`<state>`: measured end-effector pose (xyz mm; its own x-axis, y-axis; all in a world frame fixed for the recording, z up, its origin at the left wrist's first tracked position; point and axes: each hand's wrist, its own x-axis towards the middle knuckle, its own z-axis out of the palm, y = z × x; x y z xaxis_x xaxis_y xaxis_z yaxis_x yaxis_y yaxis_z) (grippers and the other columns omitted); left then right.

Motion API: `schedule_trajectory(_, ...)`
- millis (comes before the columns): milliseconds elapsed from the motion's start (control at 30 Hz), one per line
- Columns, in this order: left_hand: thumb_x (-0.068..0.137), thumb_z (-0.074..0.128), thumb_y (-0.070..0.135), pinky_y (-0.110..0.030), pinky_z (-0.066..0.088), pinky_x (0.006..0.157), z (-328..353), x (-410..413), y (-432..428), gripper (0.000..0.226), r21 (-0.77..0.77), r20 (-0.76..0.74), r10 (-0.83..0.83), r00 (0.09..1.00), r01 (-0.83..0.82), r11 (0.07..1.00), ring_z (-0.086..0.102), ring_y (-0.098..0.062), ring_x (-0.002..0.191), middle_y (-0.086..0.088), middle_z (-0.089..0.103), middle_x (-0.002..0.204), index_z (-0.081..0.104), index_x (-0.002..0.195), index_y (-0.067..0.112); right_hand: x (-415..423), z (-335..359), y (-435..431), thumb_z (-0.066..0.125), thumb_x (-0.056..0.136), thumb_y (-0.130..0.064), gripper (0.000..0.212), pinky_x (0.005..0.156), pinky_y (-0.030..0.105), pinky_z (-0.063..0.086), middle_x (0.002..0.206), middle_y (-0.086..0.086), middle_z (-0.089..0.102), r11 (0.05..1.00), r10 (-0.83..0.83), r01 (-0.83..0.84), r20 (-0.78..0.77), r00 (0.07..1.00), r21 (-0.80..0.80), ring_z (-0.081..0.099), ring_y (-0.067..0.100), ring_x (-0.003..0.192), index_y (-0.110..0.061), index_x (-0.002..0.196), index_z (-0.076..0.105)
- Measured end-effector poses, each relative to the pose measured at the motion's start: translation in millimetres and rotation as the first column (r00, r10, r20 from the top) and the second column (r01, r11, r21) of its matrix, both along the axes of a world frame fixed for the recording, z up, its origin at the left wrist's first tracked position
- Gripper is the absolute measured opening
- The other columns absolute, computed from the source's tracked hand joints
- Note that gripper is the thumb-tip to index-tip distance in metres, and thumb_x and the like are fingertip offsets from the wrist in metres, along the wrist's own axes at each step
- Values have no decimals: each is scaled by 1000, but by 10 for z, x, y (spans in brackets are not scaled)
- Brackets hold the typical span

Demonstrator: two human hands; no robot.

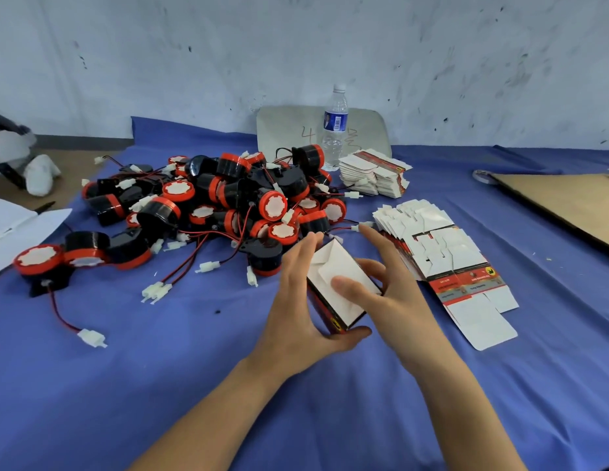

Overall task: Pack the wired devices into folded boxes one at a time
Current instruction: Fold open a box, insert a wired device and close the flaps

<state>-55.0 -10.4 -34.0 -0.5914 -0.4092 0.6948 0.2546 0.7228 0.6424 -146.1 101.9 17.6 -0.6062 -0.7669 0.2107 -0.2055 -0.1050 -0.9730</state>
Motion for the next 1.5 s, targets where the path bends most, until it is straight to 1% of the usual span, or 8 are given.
schedule_trajectory(467, 56, 83, 48, -7, 40, 94, 2, 14, -35, 102, 181, -47, 59, 997, -50, 982, 43, 6, 127, 37, 36, 136, 24, 139, 48, 113, 111, -120, 58, 92, -3, 50, 93, 34, 52, 121, -4, 64, 996, -63, 74, -191, 980, 50, 62, 10, 106, -27, 136, 52)
schedule_trajectory(600, 57, 84, 45, -7, 39, 94, 16, 34, -50, 103, 161, -52, 61, 997, -52, 986, 41, 9, 127, 40, 35, 135, 25, 140, 39, 49, 156, -72, 60, 90, -7, 45, 81, 21, 54, 113, -10, 69, 998, 57, -56, -88, 994, 21, 66, 3, 94, -26, 131, 58)
schedule_trajectory(767, 60, 84, 44, -11, 38, 100, 32, 49, -88, 107, 155, -8, -18, 1000, 20, 988, 36, 6, 133, 35, 31, 143, 23, 145, 24, -187, 193, 13, 74, 72, -14, 67, 94, 44, 53, 113, 16, 68, 973, 221, -230, 180, 958, 25, 67, 30, 103, -43, 130, 56)
schedule_trajectory(933, 55, 84, 53, -33, 47, 103, 68, 55, -93, 120, 194, 178, -94, 979, 59, 979, 43, -3, 132, 30, 37, 144, -3, 137, 68, -315, 223, 75, 81, 67, -11, 84, 73, 34, 58, 105, 17, 72, 930, 355, -367, 229, 906, 12, 70, 28, 95, -52, 132, 47)
schedule_trajectory(1100, 54, 79, 62, -32, 43, 104, 29, 21, -132, 120, 192, 268, -80, 960, 28, 981, 41, -6, 132, 45, 32, 137, -10, 135, 69, -310, 251, 75, 81, 69, -3, 96, 73, 39, 58, 105, 18, 72, 916, 373, -393, 196, 907, 76, 70, 32, 98, -55, 137, 39)
schedule_trajectory(1233, 80, 69, 54, -45, 8, 119, -69, 13, -439, 90, -216, 433, 254, 865, -174, 961, -3, -8, 148, 15, 15, 158, 9, 147, 51, -278, 218, 25, 83, 69, -3, 92, 67, 23, 55, 82, 0, 72, 977, 166, -123, -263, 950, 173, 66, 12, 70, -55, 134, 44)
schedule_trajectory(1300, 91, 58, 50, -49, -3, 118, -136, 52, -654, 63, -288, 517, 432, 739, -325, 901, -17, -18, 148, -1, 3, 163, 30, 147, 42, -265, 109, -16, 70, 80, 0, 90, 68, 26, 51, 83, 2, 66, 960, 125, 75, -651, 749, 271, 58, 13, 70, -55, 141, 32)
schedule_trajectory(1500, 87, 65, 41, -48, 23, 113, -200, 82, -742, 60, -212, 493, 482, 725, -437, 874, 29, -29, 136, 0, 33, 146, 44, 142, 32, -145, -328, -94, 40, 82, 7, 96, 80, 25, 35, 101, -5, 45, 870, 292, 249, -852, 435, 425, 43, 20, 102, -58, 140, 0)
